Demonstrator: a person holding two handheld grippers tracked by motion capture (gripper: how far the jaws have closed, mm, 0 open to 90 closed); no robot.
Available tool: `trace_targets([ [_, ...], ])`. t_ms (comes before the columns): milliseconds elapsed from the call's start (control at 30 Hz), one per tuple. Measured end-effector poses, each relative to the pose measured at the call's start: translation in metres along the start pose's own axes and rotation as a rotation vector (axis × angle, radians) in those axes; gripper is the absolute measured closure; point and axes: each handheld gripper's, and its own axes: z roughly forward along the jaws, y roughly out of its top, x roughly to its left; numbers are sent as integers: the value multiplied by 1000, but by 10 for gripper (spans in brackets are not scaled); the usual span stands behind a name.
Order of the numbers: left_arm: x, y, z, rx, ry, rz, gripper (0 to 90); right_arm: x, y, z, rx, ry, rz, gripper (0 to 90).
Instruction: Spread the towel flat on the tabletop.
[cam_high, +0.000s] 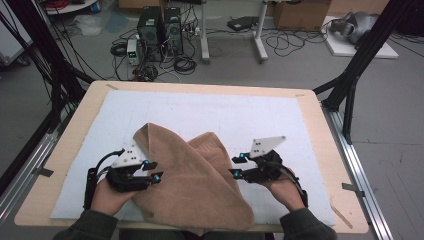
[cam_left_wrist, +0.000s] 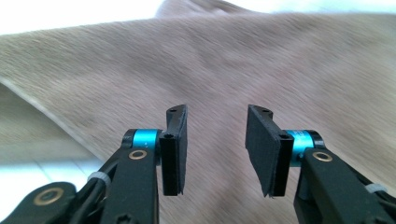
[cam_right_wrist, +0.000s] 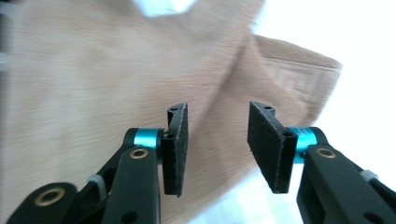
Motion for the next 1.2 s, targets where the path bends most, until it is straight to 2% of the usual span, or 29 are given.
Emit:
trace_targets([
  [67, 10, 2, 11, 14, 32, -10, 553, -11, 0, 18, 46, -22, -6, 553],
  [100, 19, 1, 24, 40, 57, -35, 537, -15, 0, 25, 56, -19, 0, 533],
  [133, 19, 1, 24, 40, 57, -35, 522, -21, -2, 35, 74, -11, 22, 532],
  [167, 22, 1, 28, 56, 68, -32, 522, -21, -2, 35, 74, -11, 22, 532],
  [200, 26, -1, 36, 86, 83, -25, 522, -28, -5, 47, 103, -23, 37, 539],
  [267, 31, -6, 47, 139, 82, -28, 523, -30, -6, 52, 107, -23, 43, 547],
  [333, 32, -9, 55, 184, 75, -21, 569, -34, -9, 62, 142, -40, 34, 564],
  [400, 28, -12, 59, 174, 86, -8, 598, -34, -10, 70, 189, -44, 19, 647],
  [467, 27, -12, 60, 172, 87, -6, 663, -34, -9, 74, 190, -26, 5, 759],
  [500, 27, -11, 60, 170, 87, -6, 663, -34, -9, 74, 190, -26, 5, 759],
  [533, 26, -11, 61, 170, 83, -4, 764, -35, -8, 74, 190, -8, 19, 828],
  [600, 25, -9, 62, 175, 85, 5, 793, -36, -9, 74, 183, 3, 30, 845],
  [633, 24, -8, 63, 179, 86, 11, 824, -39, -10, 71, 184, 16, 59, 854],
  [700, 22, -7, 63, 183, 100, 27, 858, -40, -11, 59, 184, -29, 56, 859],
  [733, 21, -6, 64, 181, 104, 32, 860, -41, -11, 50, 160, -43, 62, 860],
  [767, 20, -5, 63, 173, 110, 33, 860, -41, -11, 50, 160, -43, 62, 860],
  [800, 19, -2, 61, 153, 115, 30, 863, -41, -9, 26, 114, -90, 64, 860],
  [833, 18, 1, 58, 135, 114, 29, 863, -41, -9, 26, 114, -90, 64, 860],
  [867, 17, 5, 52, 96, 109, 21, 863, -41, -7, 2, 102, -139, 62, 860],
  [900, 16, 8, 48, 75, 108, 18, 863, -41, -7, 2, 102, -139, 62, 860],
  [967, 10, 12, 36, 26, 102, 25, 863, -38, -5, -22, 67, -187, 61, 859],
  [1033, 3, 10, 26, 12, 95, 35, 863, -31, -7, -41, 50, -213, 54, 859],
  [1067, -1, 6, 22, 6, 87, 38, 864, -21, -14, -47, 79, -208, 53, 858],
  [1100, -4, 1, 18, 7, 80, 39, 864, -21, -14, -47, 79, -208, 53, 858],
  [1200, -15, -19, 9, 19, 61, 19, 864, -4, -31, -38, 145, -166, 40, 857],
])
